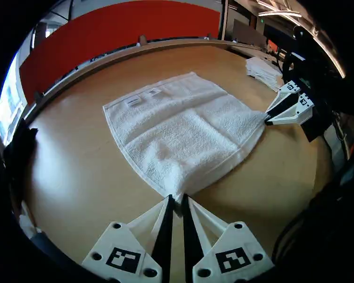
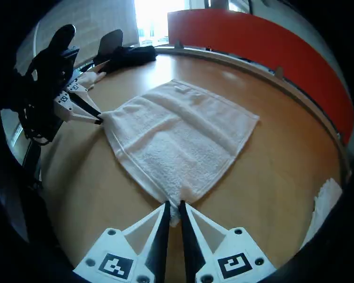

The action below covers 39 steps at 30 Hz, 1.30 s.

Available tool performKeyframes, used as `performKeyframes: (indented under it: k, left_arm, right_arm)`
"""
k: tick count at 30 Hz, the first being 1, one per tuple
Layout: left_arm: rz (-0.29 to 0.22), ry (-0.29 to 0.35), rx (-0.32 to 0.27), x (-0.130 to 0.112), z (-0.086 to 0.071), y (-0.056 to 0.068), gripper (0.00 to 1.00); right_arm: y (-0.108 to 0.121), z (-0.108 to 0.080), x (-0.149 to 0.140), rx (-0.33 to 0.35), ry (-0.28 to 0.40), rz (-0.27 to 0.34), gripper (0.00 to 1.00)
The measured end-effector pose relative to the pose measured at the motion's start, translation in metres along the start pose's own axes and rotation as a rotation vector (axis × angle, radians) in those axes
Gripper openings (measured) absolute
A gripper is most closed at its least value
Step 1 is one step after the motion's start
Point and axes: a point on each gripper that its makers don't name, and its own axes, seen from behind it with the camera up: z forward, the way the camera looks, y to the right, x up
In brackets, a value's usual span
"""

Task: Fold towel

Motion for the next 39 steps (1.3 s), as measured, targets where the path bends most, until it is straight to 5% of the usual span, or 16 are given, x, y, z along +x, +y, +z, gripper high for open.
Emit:
performKeyframes:
  k: [39]
  left_arm:
    - [-0.128,0.089,0.006,0.075,-0.097,0.01,0.13]
  right_arm:
    - [0.003,-0.095,0.102,-0.051,0.178,-0.006,0.15]
